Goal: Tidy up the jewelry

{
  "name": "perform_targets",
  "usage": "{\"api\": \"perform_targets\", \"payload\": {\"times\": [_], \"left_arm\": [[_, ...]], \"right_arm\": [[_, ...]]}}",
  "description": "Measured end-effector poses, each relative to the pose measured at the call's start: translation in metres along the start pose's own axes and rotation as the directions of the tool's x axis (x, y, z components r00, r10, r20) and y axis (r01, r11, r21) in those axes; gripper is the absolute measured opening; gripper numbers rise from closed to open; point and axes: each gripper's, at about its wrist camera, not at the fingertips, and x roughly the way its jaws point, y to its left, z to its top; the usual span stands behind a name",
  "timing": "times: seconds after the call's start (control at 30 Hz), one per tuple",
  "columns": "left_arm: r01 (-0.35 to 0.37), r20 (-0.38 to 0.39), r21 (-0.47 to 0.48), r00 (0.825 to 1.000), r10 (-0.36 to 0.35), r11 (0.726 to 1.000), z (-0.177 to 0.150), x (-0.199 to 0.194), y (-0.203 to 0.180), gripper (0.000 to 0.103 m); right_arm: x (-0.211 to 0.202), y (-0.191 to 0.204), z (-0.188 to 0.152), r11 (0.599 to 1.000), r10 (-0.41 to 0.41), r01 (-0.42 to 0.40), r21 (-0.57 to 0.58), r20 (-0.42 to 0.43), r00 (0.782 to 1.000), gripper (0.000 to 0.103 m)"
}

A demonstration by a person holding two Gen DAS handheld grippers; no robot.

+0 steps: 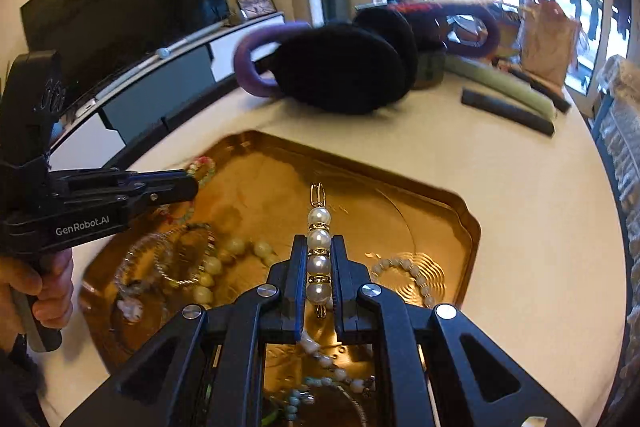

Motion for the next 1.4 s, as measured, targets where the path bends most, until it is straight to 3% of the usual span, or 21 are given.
{"api": "perform_targets", "payload": {"times": [0.2, 0.23, 0.27, 0.33, 0.37, 0.57, 0.67, 0.83, 0.93, 1.1, 1.2, 1.3, 1.4], "left_arm": [[0.005, 0.015, 0.002, 1.0, -0.005, 1.0, -0.003, -0.008, -0.005, 0.015], [-0.004, 0.019, 0.002, 1.0, 0.004, 1.0, -0.002, -0.009, -0.005, 0.019], [-0.018, 0.02, 0.001, 1.0, 0.018, 1.0, -0.002, -0.013, -0.006, 0.031], [-0.038, 0.031, 0.005, 0.999, 0.038, 0.999, -0.004, -0.021, -0.009, 0.053], [-0.046, 0.04, 0.008, 0.998, 0.046, 0.999, -0.006, -0.027, -0.011, 0.06], [-0.047, 0.071, 0.016, 0.996, 0.045, 0.999, -0.024, -0.068, -0.025, 0.069], [-0.041, 0.116, -0.005, 0.992, 0.041, 0.999, -0.032, -0.102, -0.032, 0.077], [-0.023, 0.207, -0.032, 0.978, 0.029, 0.999, -0.039, -0.161, -0.05, 0.084], [-0.074, 0.235, -0.034, 0.969, 0.08, 0.997, -0.044, -0.19, -0.065, 0.085], [-0.24, 0.269, -0.088, 0.929, 0.255, 0.967, -0.072, -0.235, -0.094, 0.096], [-0.228, 0.291, -0.061, 0.927, 0.236, 0.972, -0.094, -0.256, -0.109, 0.098], [-0.273, 0.285, -0.013, 0.921, 0.265, 0.962, -0.116, -0.267, -0.128, 0.099], [-0.26, 0.266, 0.002, 0.931, 0.25, 0.966, -0.137, -0.278, -0.138, 0.103]], "right_arm": [[0.0, -0.003, 0.0, 1.0, 0.02, -0.02, 0.004, -0.015, 1.0, 0.013], [-0.001, -0.003, 0.0, 0.999, 0.032, -0.032, 0.006, -0.016, 0.999, 0.023], [-0.005, -0.002, 0.0, 0.999, 0.038, -0.038, 0.008, -0.01, 0.999, 0.041], [-0.015, 0.004, -0.002, 1.0, 0.012, -0.012, -0.004, 0.019, 1.0, 0.06], [-0.018, 0.007, -0.002, 1.0, -0.004, 0.005, -0.009, 0.024, 1.0, 0.064], [-0.042, 0.015, -0.019, 0.997, -0.075, 0.075, 0.032, 0.013, 0.997, 0.066], [-0.058, 0.022, -0.024, 0.993, -0.104, 0.104, 0.055, -0.001, 0.995, 0.066], [-0.105, 0.043, -0.029, 0.988, -0.127, 0.121, 0.097, 0.051, 0.991, 0.072], [-0.132, 0.058, -0.034, 0.984, -0.155, 0.146, 0.102, 0.086, 0.984, 0.076], [-0.187, 0.085, -0.045, 0.972, -0.218, 0.2, 0.127, 0.152, 0.964, 0.084], [-0.21, 0.099, -0.055, 0.962, -0.253, 0.231, 0.145, 0.156, 0.955, 0.088], [-0.231, 0.112, -0.075, 0.957, -0.263, 0.236, 0.167, 0.167, 0.95, 0.091], [-0.244, 0.12, -0.094, 0.954, -0.261, 0.233, 0.19, 0.137, 0.956, 0.092]]}}
